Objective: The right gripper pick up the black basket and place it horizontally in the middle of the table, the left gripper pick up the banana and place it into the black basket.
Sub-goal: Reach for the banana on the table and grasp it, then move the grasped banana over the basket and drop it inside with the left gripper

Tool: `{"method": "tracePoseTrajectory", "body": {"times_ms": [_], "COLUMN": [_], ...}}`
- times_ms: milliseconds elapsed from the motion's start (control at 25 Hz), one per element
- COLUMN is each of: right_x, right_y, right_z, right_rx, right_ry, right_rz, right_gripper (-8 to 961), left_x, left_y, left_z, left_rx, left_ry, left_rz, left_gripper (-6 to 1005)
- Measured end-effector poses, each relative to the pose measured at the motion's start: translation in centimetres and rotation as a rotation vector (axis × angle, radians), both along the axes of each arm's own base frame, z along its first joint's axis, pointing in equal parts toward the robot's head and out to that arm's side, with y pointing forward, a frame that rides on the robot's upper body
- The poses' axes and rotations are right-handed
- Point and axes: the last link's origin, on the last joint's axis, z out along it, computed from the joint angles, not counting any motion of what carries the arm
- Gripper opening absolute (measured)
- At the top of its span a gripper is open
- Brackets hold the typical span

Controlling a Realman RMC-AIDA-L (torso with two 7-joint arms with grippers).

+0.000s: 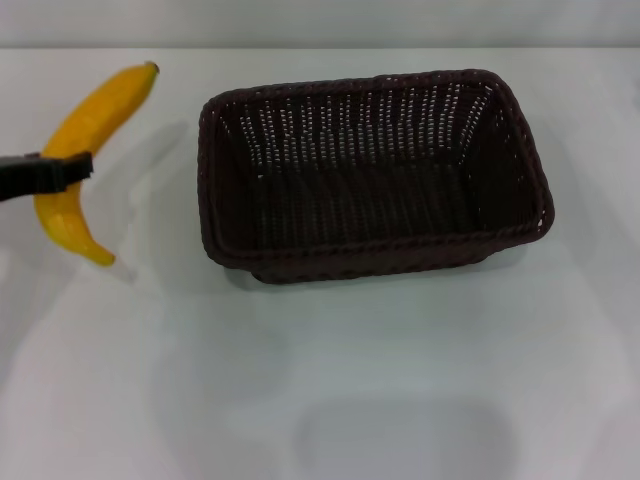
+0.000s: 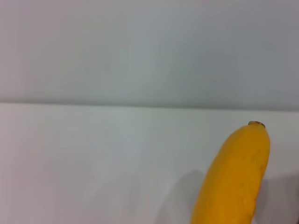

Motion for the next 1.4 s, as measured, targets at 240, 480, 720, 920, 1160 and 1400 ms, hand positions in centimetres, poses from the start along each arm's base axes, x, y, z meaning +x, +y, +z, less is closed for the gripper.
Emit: {"method": "tracePoseTrajectory", "body": {"times_ms": [240,480,720,920,1160,1400], "right_x": [0.4,0.5,0.5,0.6,0.8,0.9], "right_y": [-0.3,-0.5,-0.7,-0.9,-1.0,-1.1], "right_z": [0.0,0.0,-0.3,-0.5,-0.7,-0.7], "right_rx": [0.001,0.001,-0.009,-0.017,-0.022,-0.022], "right_ry": [0.000,0.003,0.003,0.013,0.016,0.015], "right_rz": [-0.008,-0.005,0.002,0.005,0.002,0.004], "right_gripper": [648,648,647,647,647,647], "left_x": [1.2,2.3,3.4,4.6,6.1,7.5], "left_y": [0.6,1.7,2.7,3.5,4.4,5.0], "left_z": [1.2,1.7,1.9,1.4,0.2,-1.0], "left_rx": [0.054,0.082,0.112,0.134,0.100,0.053], "left_ry": [0.020,0.059,0.120,0.169,0.142,0.124], "left_rz": [-0.047,-0.111,-0.201,-0.292,-0.394,-0.482], "left_gripper": [533,534,534,533,533,533]}}
